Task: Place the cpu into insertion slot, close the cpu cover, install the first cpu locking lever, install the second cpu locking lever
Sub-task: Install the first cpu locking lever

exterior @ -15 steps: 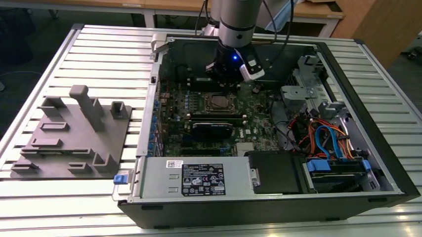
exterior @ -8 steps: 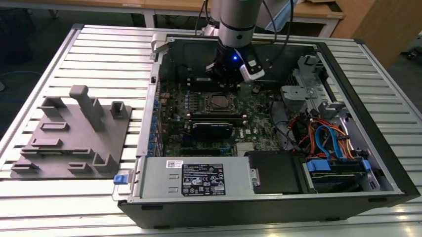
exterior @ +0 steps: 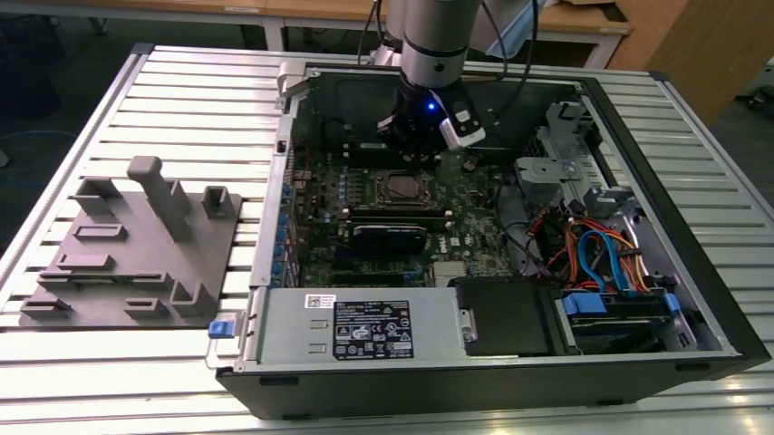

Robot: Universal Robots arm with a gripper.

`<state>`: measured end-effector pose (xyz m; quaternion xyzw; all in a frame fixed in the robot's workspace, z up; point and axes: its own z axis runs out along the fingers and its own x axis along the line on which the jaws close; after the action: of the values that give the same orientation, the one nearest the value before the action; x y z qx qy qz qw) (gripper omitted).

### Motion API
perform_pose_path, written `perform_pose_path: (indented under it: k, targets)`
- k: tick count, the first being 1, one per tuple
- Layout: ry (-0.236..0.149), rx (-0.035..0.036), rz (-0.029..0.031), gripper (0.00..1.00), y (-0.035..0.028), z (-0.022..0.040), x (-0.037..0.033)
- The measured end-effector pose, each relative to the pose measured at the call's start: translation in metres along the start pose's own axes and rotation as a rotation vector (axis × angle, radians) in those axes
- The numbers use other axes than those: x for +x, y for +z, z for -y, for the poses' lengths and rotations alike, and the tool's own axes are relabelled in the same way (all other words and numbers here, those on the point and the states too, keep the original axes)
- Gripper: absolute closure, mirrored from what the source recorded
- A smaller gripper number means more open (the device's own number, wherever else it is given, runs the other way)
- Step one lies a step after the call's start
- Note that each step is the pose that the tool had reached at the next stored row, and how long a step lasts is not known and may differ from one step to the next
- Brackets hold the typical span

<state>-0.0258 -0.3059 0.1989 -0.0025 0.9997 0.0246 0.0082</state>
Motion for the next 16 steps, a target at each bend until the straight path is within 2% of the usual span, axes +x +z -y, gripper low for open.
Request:
perform_pose_path:
  k: [10,16]
  targets:
    - [0.0,0.0002,0.0,0.9,-0.0015,-0.0001,0.0]
    - [0.0,0.0112,-0.0003,0.9,0.0009,0.0002,0.0]
